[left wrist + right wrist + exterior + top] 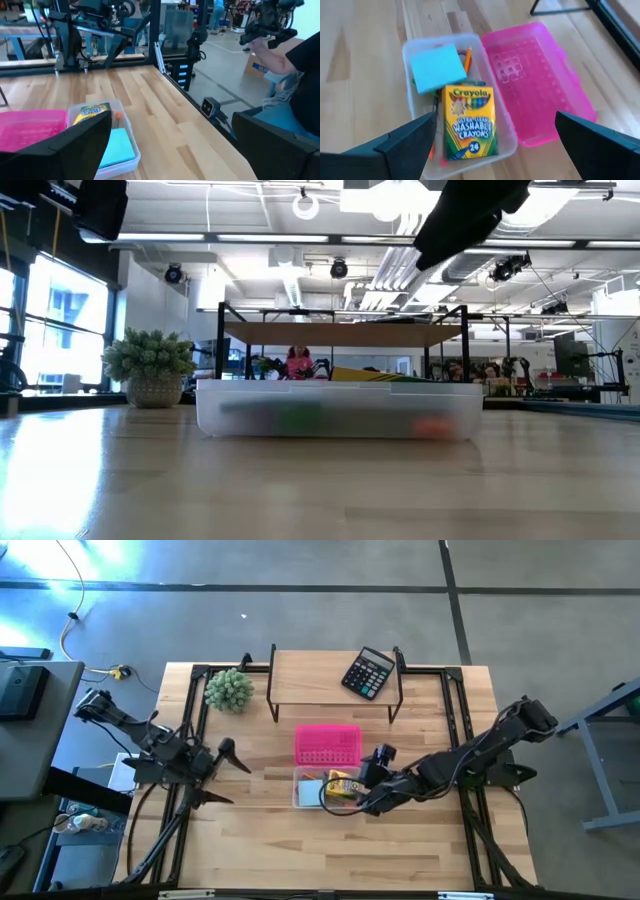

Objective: Pack school essentials
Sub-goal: Return to Home Position

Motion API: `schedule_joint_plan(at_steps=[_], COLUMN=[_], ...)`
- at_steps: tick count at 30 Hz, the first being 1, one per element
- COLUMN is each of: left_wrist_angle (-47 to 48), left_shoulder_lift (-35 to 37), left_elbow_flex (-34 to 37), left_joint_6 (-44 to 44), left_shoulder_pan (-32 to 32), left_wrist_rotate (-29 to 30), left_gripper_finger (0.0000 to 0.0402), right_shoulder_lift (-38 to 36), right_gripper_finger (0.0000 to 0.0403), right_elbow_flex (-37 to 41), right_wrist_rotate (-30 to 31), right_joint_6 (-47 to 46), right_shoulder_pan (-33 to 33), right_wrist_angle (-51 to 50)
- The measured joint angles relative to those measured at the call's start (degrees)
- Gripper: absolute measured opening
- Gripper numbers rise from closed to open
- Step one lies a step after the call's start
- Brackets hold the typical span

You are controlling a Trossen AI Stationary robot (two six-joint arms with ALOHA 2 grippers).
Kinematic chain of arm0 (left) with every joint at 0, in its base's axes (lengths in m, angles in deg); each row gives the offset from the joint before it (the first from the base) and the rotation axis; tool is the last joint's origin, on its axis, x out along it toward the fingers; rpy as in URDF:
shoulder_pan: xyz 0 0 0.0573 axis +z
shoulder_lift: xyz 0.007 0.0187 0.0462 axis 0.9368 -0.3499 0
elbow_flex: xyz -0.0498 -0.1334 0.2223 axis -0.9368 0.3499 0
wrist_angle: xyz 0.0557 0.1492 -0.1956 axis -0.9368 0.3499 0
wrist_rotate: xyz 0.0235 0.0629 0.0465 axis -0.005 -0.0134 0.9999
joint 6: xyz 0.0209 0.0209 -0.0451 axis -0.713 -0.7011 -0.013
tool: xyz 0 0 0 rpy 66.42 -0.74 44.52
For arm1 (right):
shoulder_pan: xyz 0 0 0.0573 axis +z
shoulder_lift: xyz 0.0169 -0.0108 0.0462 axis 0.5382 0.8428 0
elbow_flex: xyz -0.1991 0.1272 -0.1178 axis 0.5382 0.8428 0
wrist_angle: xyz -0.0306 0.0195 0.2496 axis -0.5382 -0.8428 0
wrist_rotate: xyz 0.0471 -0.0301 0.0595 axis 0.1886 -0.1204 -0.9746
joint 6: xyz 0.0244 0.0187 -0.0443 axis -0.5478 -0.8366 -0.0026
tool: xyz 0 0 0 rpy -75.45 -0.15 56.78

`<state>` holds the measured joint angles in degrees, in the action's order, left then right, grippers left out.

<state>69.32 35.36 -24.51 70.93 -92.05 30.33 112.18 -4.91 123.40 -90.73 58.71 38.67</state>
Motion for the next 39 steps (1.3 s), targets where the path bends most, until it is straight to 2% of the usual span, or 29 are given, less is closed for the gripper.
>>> schedule_joint_plan(at_steps=[7,17,26,31,35,39], left_wrist_angle=[6.02,11.02,12.75,10.07,5.92,1.04], left_shoulder_lift=[8.27,19.92,21.76,21.78,21.76,21.77], left_elbow_flex=[0.00,0.00,-0.02,0.63,4.31,8.56], left_joint_6=[-2.60,-6.09,-7.22,-7.17,-6.46,-5.21], left_shoulder_pan=[0.00,0.00,0.00,0.00,0.00,0.00], left_wrist_rotate=[-0.18,-0.14,2.90,2.60,0.56,-0.27], left_gripper_finger=[0.0400,0.0400,0.0400,0.0400,0.0400,0.0400], right_shoulder_lift=[-8.26,-29.33,-39.20,-46.09,-52.96,-60.07], right_gripper_finger=[0.0397,0.0397,0.0397,0.0397,0.0397,0.0397], right_elbow_flex=[0.00,0.00,0.71,12.90,24.48,33.54], right_wrist_rotate=[-1.35,-1.58,1.90,-0.37,-3.56,-5.94], right_joint_6=[7.36,18.02,19.51,23.16,24.23,23.25], right_shoulder_pan=[0.09,0.83,4.20,6.11,6.43,6.44], right_wrist_angle=[0.57,0.57,-2.82,9.76,20.90,26.72])
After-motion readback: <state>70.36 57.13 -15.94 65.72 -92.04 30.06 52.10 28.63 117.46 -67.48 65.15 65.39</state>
